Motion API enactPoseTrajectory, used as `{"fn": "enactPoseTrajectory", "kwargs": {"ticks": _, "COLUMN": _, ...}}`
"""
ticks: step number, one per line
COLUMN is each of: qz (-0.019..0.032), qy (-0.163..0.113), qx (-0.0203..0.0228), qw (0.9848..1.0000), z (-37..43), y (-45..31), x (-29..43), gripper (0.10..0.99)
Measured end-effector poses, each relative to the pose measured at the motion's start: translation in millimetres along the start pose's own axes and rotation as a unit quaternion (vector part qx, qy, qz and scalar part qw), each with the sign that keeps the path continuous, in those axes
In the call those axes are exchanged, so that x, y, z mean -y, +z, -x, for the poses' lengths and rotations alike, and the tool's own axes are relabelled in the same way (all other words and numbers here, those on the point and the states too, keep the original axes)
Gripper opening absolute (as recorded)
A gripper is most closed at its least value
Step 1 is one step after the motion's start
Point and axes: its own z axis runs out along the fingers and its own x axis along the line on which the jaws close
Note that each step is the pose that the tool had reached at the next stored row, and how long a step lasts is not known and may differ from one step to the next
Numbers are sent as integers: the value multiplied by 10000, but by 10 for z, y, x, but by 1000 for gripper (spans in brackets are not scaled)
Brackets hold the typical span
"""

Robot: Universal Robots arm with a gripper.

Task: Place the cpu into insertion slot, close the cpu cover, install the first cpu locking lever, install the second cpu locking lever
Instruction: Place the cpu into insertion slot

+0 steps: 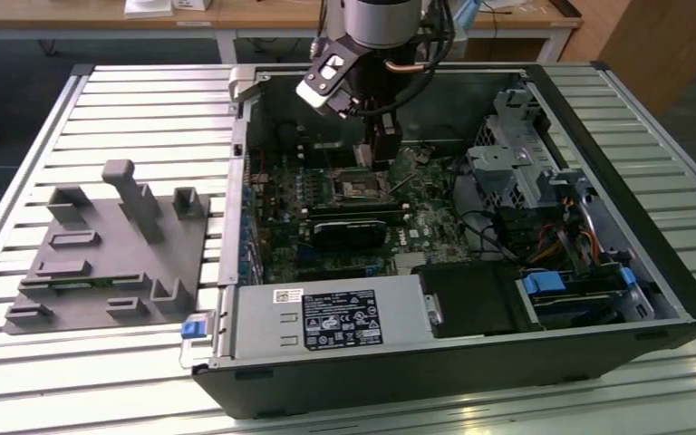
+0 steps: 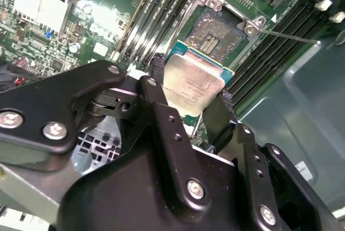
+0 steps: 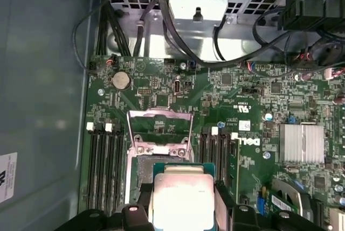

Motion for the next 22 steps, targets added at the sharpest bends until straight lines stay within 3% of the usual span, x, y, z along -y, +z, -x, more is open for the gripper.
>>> {"fn": "enactPoseTrajectory", "kwargs": {"ticks": 6, "qz": 97, "qy": -8, "qx": 2, "qw": 10000, "z": -9, "y": 81, "x": 46, "gripper": 537}}
{"fn": "enactPoseTrajectory", "kwargs": {"ticks": 17, "qz": 108, "qy": -12, "qx": -11, "qw": 9999, "z": -78, "y": 261, "x": 105, "gripper": 537}}
{"fn": "enactPoseTrajectory", "kwargs": {"ticks": 22, "qz": 106, "qy": -134, "qx": -22, "qw": 9999, "z": -95, "y": 352, "x": 127, "gripper": 537}}
